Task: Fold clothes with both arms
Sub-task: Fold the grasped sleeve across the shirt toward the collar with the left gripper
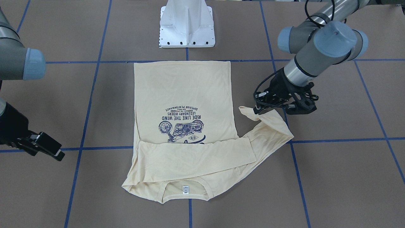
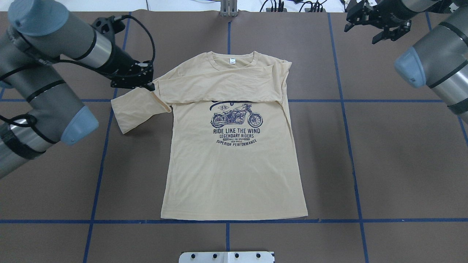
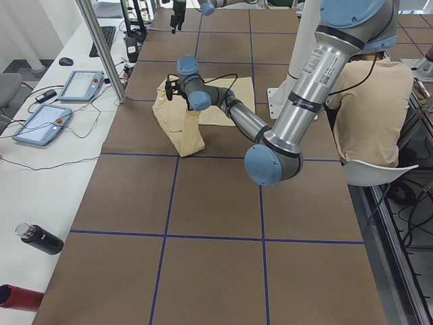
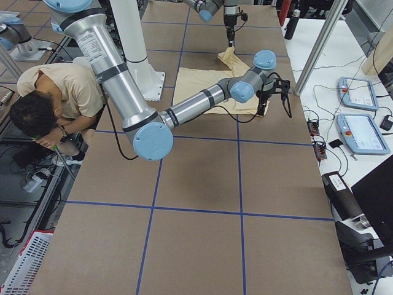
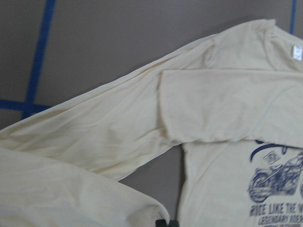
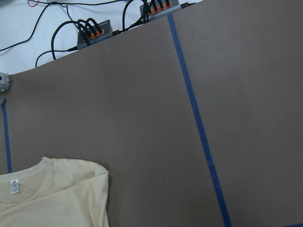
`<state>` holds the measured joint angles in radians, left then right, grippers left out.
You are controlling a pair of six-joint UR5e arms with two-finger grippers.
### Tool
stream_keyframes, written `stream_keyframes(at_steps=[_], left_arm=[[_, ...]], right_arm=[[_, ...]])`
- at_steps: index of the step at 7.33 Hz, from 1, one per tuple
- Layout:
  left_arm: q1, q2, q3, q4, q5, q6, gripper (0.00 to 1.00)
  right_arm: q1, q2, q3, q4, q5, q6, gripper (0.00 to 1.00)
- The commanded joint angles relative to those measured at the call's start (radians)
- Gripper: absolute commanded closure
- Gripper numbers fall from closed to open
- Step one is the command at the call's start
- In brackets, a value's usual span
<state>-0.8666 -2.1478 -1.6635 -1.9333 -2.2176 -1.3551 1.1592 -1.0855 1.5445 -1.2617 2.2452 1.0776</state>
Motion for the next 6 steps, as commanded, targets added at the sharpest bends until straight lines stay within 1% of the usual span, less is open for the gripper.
stream_keyframes(at_steps=[1, 2, 3, 4, 5, 6], left_arm=[[0.046, -0.264, 0.155, 0.022, 0.045, -0.158, 1.00], [0.110, -0.356, 0.238, -0.030, 0.143, -0.192, 1.00], [0.136, -0.433, 0.345, -0.100, 0.206, -0.244, 1.00], [0.138, -0.484, 0.402, -0.122, 0.210, -0.256, 1.00], [0.139, -0.516, 0.434, -0.124, 0.211, -0.256, 1.00], [0.142, -0.533, 0.456, -0.142, 0.234, -0.256, 1.00]], right_arm=[[0.034, -0.054, -0.003, 0.001, 0.004, -0.089, 0.04], [0.034, -0.062, -0.003, 0.002, 0.004, -0.093, 0.04], [0.034, -0.065, -0.004, 0.002, 0.002, -0.093, 0.04], [0.034, -0.065, -0.006, 0.002, 0.001, -0.094, 0.04], [0.034, -0.063, -0.006, 0.002, 0.001, -0.093, 0.04], [0.034, -0.063, -0.006, 0.004, 0.001, -0.093, 0.04]])
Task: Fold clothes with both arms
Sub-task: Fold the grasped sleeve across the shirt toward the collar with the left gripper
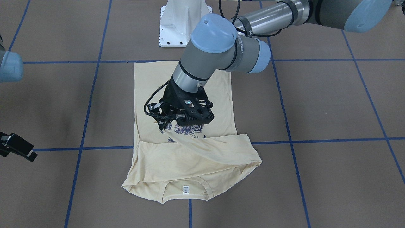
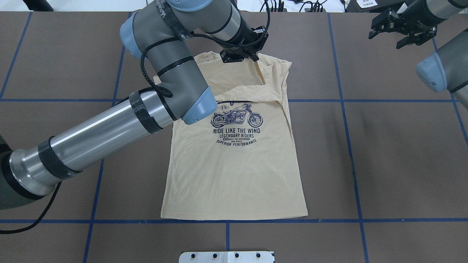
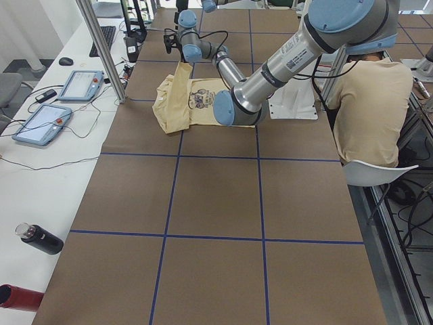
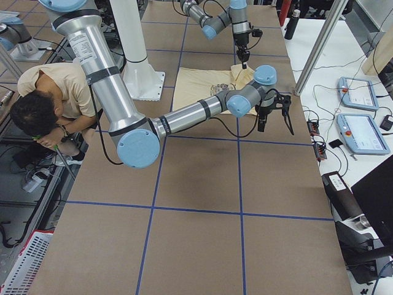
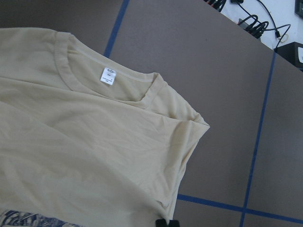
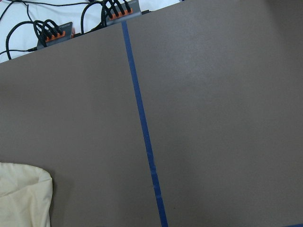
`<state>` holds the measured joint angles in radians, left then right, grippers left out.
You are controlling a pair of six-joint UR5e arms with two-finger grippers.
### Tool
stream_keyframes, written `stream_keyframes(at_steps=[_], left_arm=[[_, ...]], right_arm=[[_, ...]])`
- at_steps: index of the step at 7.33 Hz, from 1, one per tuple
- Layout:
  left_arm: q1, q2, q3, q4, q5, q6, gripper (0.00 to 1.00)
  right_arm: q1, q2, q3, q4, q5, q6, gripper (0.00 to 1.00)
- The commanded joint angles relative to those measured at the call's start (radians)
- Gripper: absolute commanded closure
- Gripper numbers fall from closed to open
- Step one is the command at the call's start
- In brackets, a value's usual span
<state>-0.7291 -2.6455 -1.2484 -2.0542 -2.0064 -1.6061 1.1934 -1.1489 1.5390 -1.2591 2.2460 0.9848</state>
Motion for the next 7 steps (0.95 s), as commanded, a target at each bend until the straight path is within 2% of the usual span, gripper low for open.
stream_keyframes(at_steps=[1, 2, 5, 7], left_arm=[[0.045, -0.047, 0.085, -0.068, 0.085, -0.011, 1.00], [0.065, -0.048, 0.096, -0.078, 0.115, -0.020, 1.00], [0.097, -0.053, 0.110, -0.078, 0.120, -0.037, 1.00], [0.135, -0.066, 0.128, -0.081, 0.173, -0.061, 1.00]], right_arm=[[-0.001, 0.000, 0.000, 0.001, -0.002, 0.000, 0.04], [-0.001, -0.002, 0.000, 0.001, -0.002, 0.000, 0.04], [-0.001, -0.002, 0.001, 0.001, -0.002, 0.002, 0.04], [-0.001, -0.002, 0.000, 0.001, -0.002, 0.000, 0.04]])
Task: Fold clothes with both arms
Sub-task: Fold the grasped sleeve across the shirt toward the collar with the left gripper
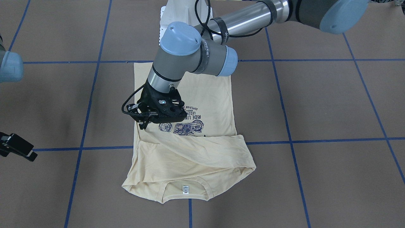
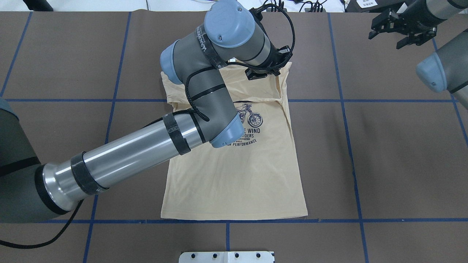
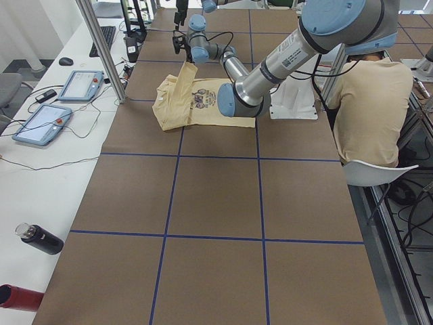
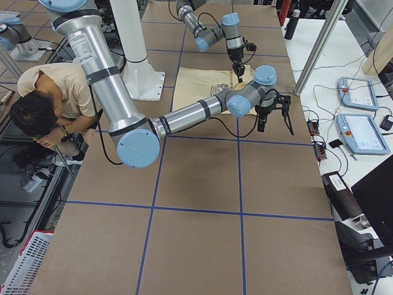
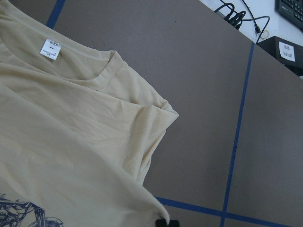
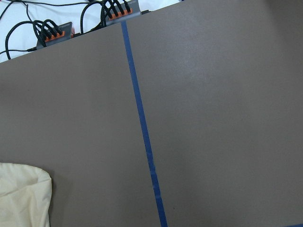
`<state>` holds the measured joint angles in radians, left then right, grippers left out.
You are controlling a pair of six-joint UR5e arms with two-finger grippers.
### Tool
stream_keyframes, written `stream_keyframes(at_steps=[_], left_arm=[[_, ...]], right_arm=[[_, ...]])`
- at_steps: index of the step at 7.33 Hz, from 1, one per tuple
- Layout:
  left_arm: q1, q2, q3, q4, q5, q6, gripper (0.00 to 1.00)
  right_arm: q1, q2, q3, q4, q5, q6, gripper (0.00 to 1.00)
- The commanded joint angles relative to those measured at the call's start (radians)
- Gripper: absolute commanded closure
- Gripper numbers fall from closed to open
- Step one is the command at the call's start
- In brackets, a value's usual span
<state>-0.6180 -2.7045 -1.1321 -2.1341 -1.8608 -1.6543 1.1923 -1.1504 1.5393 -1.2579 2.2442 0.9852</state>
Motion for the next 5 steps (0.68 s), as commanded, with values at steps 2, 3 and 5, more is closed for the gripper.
stream_keyframes(at_steps=[2, 3, 5], left_arm=[[0.032, -0.012, 0.015, -0.004, 0.031, -0.036, 1.00], [0.035, -0.014, 0.028, -0.012, 0.032, -0.042, 0.97], [0.047, -0.043, 0.102, -0.079, 0.057, -0.102, 0.71]], right_arm=[[0.000, -0.002, -0.001, 0.000, 0.000, 0.001, 0.04], [0.001, 0.000, -0.001, 0.000, 0.000, 0.001, 0.04], [0.000, -0.003, -0.001, 0.000, 0.000, 0.003, 0.04]])
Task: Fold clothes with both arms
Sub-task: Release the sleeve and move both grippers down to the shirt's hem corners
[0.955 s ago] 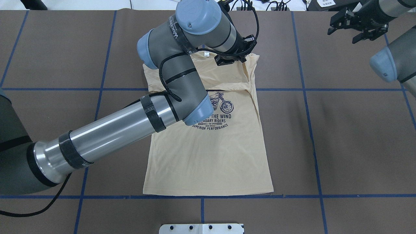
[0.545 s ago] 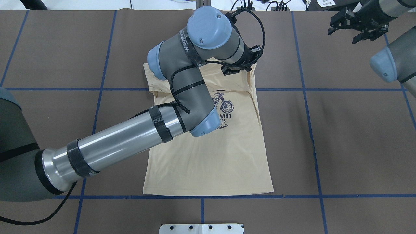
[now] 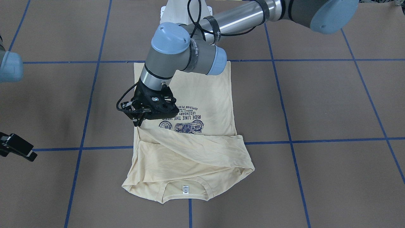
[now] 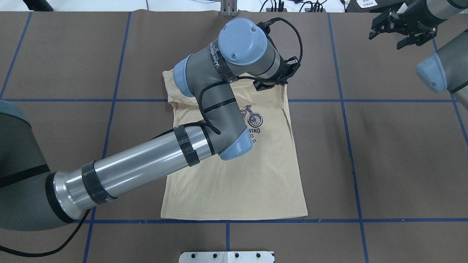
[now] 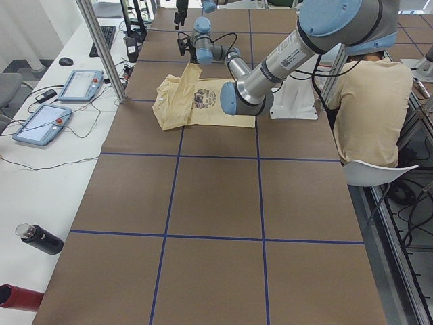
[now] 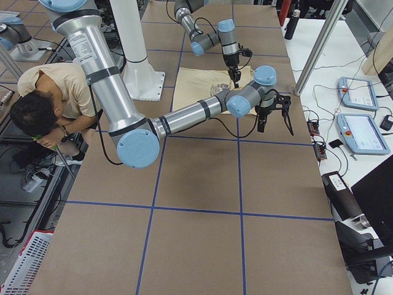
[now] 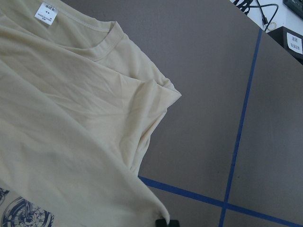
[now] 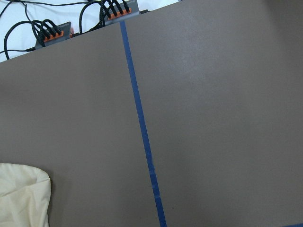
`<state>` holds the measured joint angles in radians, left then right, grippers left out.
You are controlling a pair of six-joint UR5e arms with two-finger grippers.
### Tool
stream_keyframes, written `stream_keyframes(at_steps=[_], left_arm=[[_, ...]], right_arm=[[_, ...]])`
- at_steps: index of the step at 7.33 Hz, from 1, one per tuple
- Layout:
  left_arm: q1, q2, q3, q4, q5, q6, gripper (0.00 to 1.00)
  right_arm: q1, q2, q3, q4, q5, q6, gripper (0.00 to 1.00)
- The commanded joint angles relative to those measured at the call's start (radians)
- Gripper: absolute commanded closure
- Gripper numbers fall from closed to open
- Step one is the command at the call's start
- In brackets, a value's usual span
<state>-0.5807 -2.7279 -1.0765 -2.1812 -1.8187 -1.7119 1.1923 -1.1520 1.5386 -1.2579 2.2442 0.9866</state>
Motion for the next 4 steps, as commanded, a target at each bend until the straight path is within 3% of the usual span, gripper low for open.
stream_keyframes(at_steps=[1, 2, 4], left_arm=[[0.012, -0.030, 0.050, -0.038, 0.016, -0.064, 0.59], [0.010, -0.035, 0.046, -0.037, 0.016, -0.064, 0.45], [0.005, 0.003, -0.034, -0.025, 0.006, -0.061, 0.43]], right_arm=[[0.000, -0.002, 0.000, 0.000, 0.002, 0.010, 0.04], [-0.002, -0.002, 0.006, -0.002, 0.003, 0.017, 0.03], [-0.046, -0.003, 0.061, 0.002, 0.023, 0.153, 0.02]])
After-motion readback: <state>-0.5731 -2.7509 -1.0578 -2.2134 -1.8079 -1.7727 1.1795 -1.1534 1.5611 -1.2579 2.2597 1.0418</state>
